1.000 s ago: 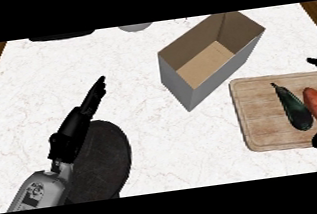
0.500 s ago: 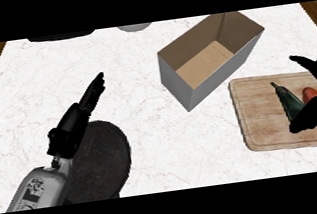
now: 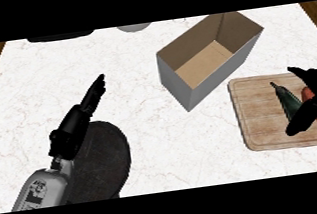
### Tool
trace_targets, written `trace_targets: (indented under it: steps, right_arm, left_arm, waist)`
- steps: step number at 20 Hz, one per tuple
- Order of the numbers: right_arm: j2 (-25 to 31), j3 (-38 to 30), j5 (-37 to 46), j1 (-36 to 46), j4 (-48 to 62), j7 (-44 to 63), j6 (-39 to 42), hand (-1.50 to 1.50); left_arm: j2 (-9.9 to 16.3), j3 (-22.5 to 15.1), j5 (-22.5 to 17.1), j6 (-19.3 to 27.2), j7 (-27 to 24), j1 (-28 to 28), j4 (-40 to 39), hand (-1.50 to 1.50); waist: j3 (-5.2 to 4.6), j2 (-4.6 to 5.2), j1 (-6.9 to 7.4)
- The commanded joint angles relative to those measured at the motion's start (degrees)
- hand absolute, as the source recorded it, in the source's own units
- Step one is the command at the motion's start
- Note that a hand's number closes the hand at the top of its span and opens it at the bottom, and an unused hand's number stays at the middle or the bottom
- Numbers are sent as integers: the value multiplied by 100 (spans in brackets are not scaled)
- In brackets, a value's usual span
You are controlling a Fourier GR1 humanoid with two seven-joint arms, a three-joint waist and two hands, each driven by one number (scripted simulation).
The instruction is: Pick the eggplant from the cutting board and place it in the cardboard box
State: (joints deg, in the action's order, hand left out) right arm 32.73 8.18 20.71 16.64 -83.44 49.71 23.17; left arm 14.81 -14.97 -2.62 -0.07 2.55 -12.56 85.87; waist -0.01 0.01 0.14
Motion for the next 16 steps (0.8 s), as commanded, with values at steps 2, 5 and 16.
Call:
trace_targets:
  steps: [2, 5, 16]
  right_arm:
    - [-369, -130, 605, 287, 771, -367, -109, -150]
    - [-338, -238, 876, 272, 950, -945, -185, -150]
    - [-565, -559, 1310, 144, 1272, -1235, 250, -150]
  left_arm:
    - [-112, 291, 177, -205, 62, -107, -98, 0]
    - [-267, 258, 325, -287, -257, 90, -215, 0]
    - [-570, 347, 627, -452, 320, 445, 646, 0]
  waist:
    - [1, 3, 6]
    - [1, 5, 5]
    - [1, -4, -3]
